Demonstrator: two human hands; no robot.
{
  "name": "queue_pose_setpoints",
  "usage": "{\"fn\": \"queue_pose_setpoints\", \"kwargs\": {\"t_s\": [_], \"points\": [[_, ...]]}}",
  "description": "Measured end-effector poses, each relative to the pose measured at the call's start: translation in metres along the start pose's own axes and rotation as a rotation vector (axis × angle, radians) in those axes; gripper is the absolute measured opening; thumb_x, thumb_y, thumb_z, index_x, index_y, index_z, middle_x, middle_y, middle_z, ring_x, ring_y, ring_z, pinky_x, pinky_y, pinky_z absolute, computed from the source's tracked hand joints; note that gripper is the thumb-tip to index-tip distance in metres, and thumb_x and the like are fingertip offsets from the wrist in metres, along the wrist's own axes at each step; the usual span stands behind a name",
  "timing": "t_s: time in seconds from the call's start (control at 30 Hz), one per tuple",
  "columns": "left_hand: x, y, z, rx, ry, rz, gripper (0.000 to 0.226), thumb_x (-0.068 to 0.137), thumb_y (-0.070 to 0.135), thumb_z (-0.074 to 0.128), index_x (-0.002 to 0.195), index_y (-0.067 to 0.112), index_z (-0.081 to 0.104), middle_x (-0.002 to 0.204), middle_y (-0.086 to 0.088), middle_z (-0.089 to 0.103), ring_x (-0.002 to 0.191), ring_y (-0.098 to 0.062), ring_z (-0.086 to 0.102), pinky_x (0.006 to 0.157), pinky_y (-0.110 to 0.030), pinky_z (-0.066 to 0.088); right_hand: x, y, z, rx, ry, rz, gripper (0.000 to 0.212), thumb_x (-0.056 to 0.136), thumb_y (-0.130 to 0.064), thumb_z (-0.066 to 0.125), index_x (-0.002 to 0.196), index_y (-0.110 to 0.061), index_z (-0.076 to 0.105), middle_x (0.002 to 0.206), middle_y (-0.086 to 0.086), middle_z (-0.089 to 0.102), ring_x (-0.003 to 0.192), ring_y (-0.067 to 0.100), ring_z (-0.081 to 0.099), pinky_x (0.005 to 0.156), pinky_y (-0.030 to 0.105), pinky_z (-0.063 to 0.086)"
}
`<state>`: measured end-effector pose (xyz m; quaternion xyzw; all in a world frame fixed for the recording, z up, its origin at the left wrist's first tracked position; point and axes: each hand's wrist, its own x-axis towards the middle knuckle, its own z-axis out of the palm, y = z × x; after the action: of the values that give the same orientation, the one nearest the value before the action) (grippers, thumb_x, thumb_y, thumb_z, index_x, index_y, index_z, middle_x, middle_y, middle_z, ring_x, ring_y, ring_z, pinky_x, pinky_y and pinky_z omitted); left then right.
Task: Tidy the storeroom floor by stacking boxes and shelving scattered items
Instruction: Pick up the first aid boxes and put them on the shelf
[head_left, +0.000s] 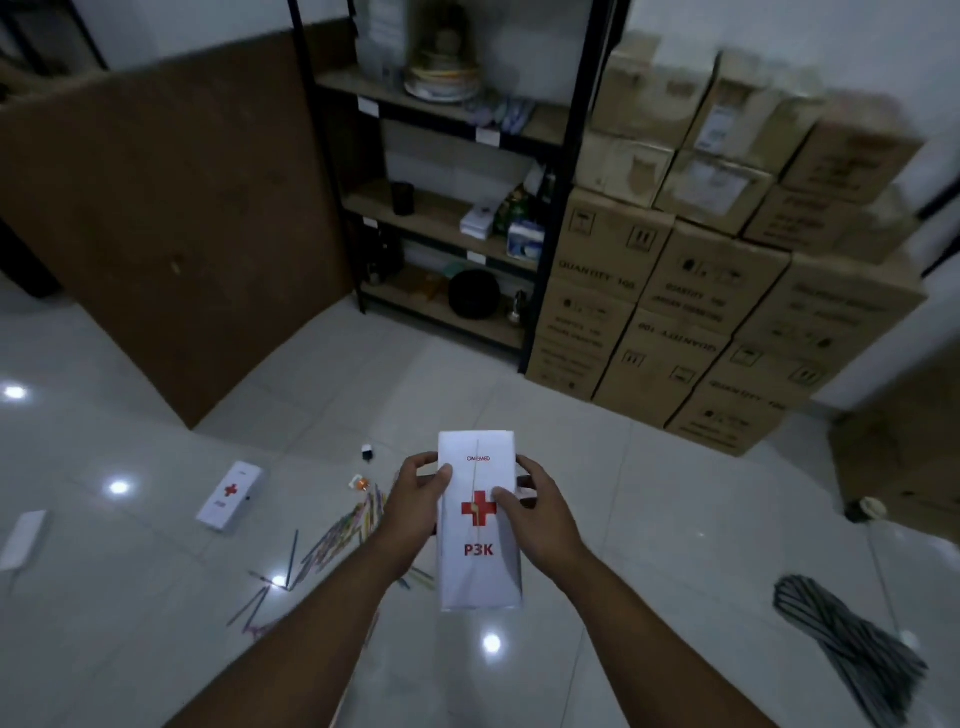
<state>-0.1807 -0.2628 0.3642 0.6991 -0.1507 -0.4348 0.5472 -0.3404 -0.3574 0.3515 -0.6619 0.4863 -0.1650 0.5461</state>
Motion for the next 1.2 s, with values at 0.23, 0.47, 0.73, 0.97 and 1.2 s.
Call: {"fn": "queue_pose_setpoints", "kwargs": {"t_s": [0.23,0.47,0.73,0.97,1.2], "points": [[0.049,0.051,0.003,-0.048,0.066,-0.046,0.031,0.102,0.044,0.055,0.128,0.027,0.050,0.112,-0.005,0.073,0.092,-0.025,0.075,0.073,-0.041,0.062,0.022,-0.027,-0.018,0.171,-0.081,0.122,0.054,0.091,-0.057,0.067,0.139,-0.041,0.047,0.112,-0.004,0.072,0.096,0.013,0.073,0.070,0.032,0.062],[0.132,0.108,0.055,-0.051,-0.022,-0.050,0.044,0.099,0.047,0.059,0.138,0.032,0.044,0.120,-0.001,0.070,0.100,-0.022,0.073,0.080,-0.043,0.062,0.130,-0.062,-0.056,0.237,0.006,0.044,0.036,0.099,-0.049,0.060,0.132,-0.035,0.056,0.108,-0.017,0.073,0.088,0.004,0.074,0.073,0.026,0.062],[0.220,0.176,0.103,0.055,-0.301,-0.132,0.079,0.080,0.051,0.082,0.142,0.047,0.034,0.123,0.009,0.070,0.103,-0.021,0.074,0.080,-0.042,0.063,0.276,-0.114,-0.119,0.191,0.000,0.032,0.041,0.101,-0.048,0.056,0.135,-0.027,0.055,0.121,-0.004,0.071,0.099,0.012,0.072,0.081,0.032,0.062],[0.292,0.207,0.119,0.035,-0.182,-0.078,0.072,0.082,0.046,0.082,0.141,0.045,0.040,0.114,0.013,0.075,0.099,-0.015,0.074,0.073,-0.038,0.063,0.371,-0.137,-0.120,0.164,-0.083,0.079,0.039,0.104,-0.049,0.049,0.137,-0.028,0.055,0.121,-0.006,0.071,0.096,0.010,0.072,0.074,0.028,0.062],[0.411,0.238,0.093,-0.054,-0.101,-0.147,0.077,0.075,0.045,0.086,0.141,0.037,0.046,0.123,0.005,0.072,0.105,-0.027,0.073,0.083,-0.052,0.062,0.457,-0.165,-0.099,0.005,-0.275,0.246,0.056,0.099,-0.060,0.052,0.147,-0.036,0.037,0.123,-0.005,0.061,0.096,0.018,0.068,0.068,0.031,0.060]]}}
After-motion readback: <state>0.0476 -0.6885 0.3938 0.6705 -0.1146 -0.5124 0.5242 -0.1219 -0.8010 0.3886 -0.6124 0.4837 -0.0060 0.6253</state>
